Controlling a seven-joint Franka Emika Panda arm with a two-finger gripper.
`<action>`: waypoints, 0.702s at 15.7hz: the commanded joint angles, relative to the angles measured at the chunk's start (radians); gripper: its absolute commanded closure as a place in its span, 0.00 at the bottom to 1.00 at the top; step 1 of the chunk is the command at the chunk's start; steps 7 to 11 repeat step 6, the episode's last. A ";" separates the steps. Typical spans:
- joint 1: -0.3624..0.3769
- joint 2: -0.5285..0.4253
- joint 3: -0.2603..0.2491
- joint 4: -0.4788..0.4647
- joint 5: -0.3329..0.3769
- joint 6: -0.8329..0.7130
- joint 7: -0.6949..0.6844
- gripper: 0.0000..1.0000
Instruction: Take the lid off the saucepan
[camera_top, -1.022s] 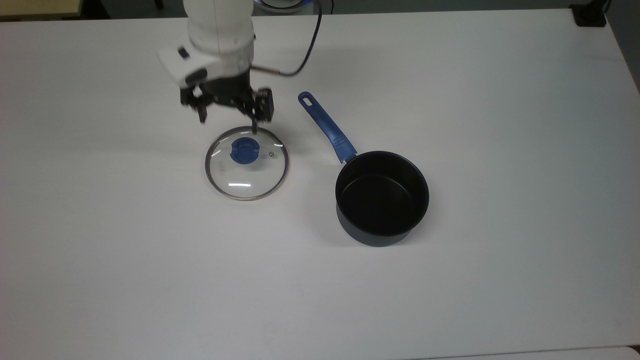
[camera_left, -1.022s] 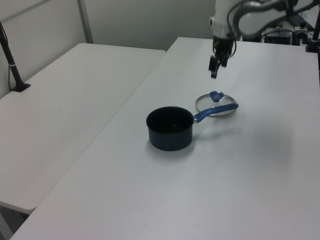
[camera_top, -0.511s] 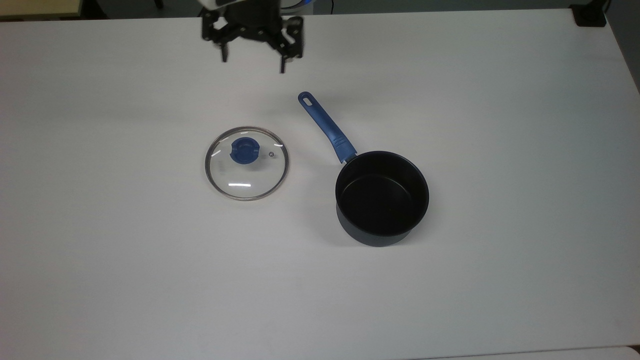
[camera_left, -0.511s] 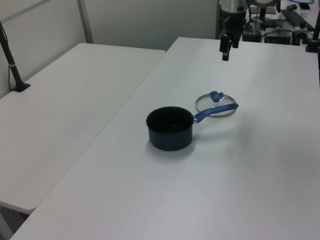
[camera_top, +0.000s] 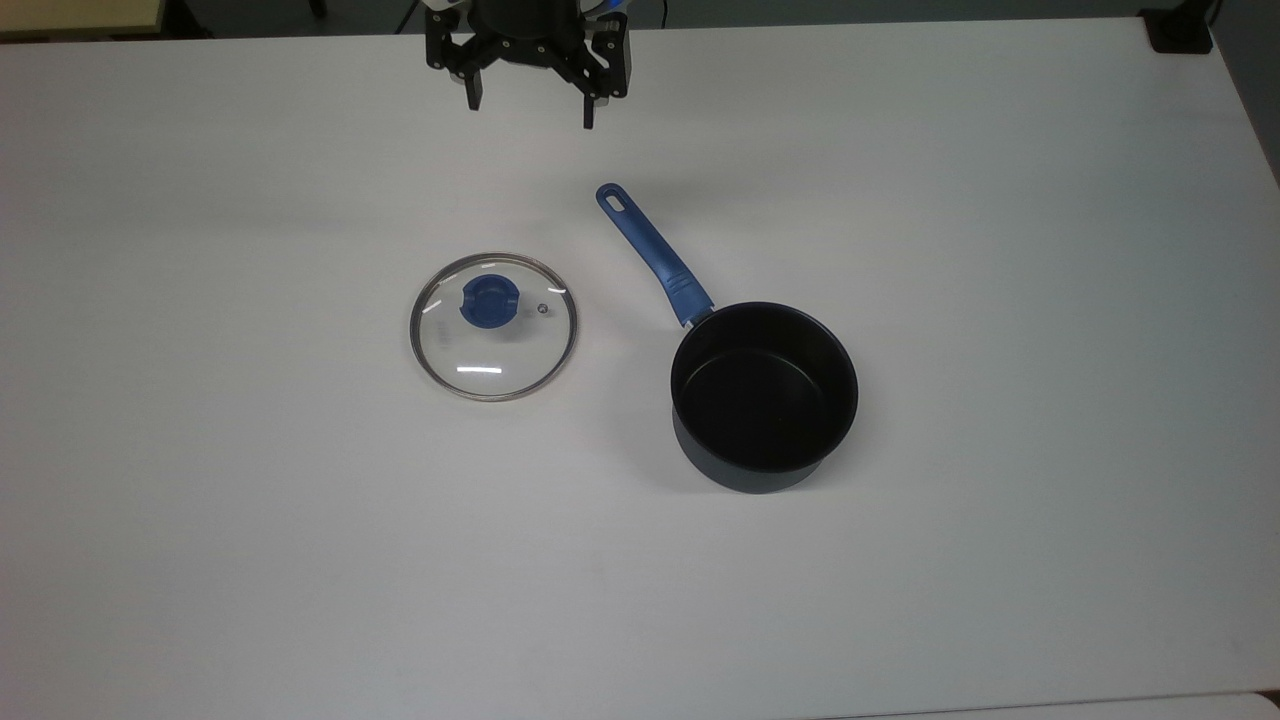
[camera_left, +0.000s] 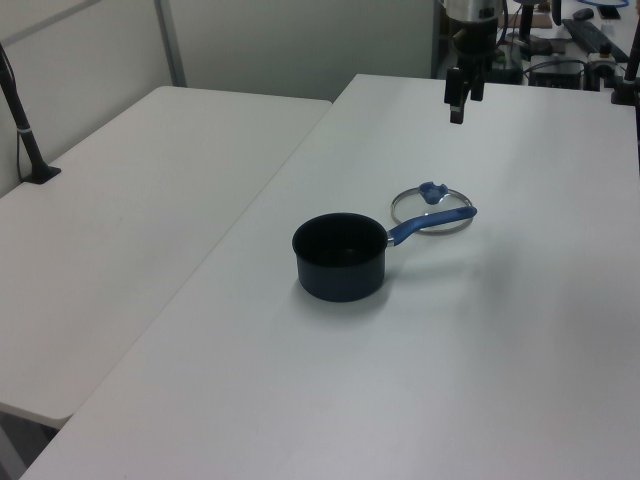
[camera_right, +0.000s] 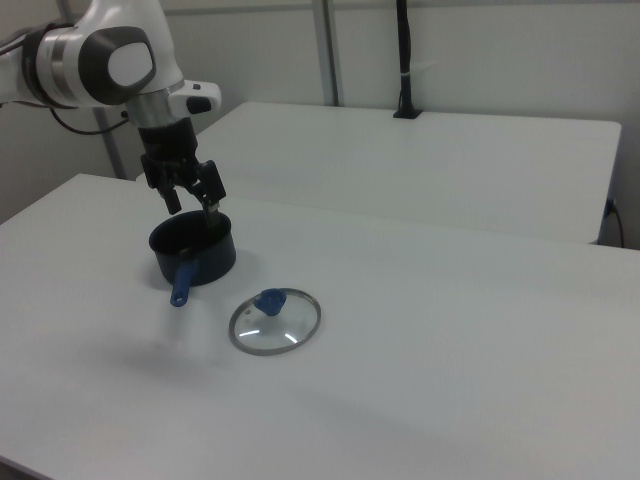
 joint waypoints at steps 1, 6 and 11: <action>0.025 -0.011 -0.019 0.073 0.023 -0.127 -0.038 0.00; 0.017 -0.009 -0.019 0.084 0.023 -0.130 -0.061 0.00; 0.017 -0.009 -0.019 0.084 0.023 -0.130 -0.061 0.00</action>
